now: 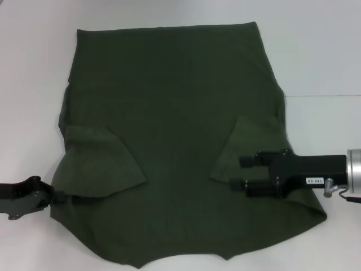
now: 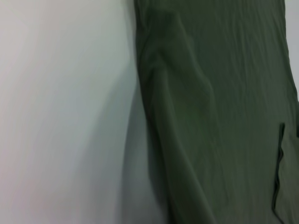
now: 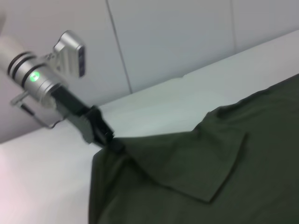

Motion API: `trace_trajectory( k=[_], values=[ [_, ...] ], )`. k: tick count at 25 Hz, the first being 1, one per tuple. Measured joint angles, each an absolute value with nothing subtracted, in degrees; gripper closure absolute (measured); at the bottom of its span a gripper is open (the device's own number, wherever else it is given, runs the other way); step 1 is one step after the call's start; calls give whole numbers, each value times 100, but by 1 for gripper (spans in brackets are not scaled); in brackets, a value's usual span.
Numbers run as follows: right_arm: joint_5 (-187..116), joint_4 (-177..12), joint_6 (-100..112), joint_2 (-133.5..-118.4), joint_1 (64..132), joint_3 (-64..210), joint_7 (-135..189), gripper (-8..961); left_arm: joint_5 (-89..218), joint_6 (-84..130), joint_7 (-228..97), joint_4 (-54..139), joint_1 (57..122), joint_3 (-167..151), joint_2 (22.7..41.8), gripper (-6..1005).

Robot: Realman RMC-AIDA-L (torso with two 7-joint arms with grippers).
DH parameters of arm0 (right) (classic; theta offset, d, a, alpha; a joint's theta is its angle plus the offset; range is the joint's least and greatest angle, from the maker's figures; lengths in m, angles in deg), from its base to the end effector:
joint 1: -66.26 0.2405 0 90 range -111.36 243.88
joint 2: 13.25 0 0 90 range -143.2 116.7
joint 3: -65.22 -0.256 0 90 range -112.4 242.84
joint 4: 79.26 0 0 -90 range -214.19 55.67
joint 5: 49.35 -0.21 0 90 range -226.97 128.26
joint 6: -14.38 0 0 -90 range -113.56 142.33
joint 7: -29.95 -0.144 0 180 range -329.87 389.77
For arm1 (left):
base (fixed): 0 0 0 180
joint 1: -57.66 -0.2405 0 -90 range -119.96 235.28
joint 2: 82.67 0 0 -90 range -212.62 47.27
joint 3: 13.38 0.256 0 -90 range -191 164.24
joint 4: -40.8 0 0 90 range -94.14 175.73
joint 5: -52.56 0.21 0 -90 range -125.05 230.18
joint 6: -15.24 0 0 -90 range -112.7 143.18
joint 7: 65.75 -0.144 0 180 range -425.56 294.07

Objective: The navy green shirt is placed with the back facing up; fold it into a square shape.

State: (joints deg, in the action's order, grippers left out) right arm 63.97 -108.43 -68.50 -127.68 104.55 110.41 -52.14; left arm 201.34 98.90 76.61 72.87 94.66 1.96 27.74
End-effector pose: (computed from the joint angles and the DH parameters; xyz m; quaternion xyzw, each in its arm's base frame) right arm 0.2443 0.3664 -0.0043 -0.9484 0.2178 0.2017 0.1114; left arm -0.3368 0.3487 0.0581 -0.6516 -0.7302 -0.1537 0.1361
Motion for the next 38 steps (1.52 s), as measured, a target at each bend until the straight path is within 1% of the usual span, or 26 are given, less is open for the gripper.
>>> trace_trajectory(
  k=[1,4,6,7,11,13,15,18,22,38],
  values=[
    [6396,-10843,-6847,-12762,10455,10964,-5298,186,20153,9891,7661,7287,9465,190,2768,895],
    [6395,-10877,-6847,-12708,10472,10724,-5847,186,20189,9891,7640,7288,9466,185,2760,934],
    [6405,-10941,-6804,-12634,10510,10679,-6527,186,20189,9891,7615,7288,9473,204,2759,960],
    [6434,-10956,-6777,-12575,10540,10688,-6917,186,20189,9889,7607,7288,9477,218,2759,960],
    [6905,-10888,-6543,-12196,10761,10751,-8942,187,20189,9823,7545,7280,9480,243,2764,960],
    [7237,-10869,-6489,-12040,10820,10752,-9774,187,20189,9805,7525,7275,9481,259,2772,961],
    [7541,-10869,-6501,-11917,10840,10753,-10394,187,20188,9800,7484,7271,9481,262,2778,961],
    [7839,-10869,-6586,-11799,10827,10748,-10916,187,20188,9796,7420,7271,9478,262,2782,961],
    [8277,-10869,-6719,-11754,10805,10746,-11186,188,20188,9794,7363,7242,9498,343,2794,960],
    [9148,-10672,-6486,-11785,10818,10806,-11276,189,20181,9743,7357,7237,9537,460,2801,960]
  ],
)
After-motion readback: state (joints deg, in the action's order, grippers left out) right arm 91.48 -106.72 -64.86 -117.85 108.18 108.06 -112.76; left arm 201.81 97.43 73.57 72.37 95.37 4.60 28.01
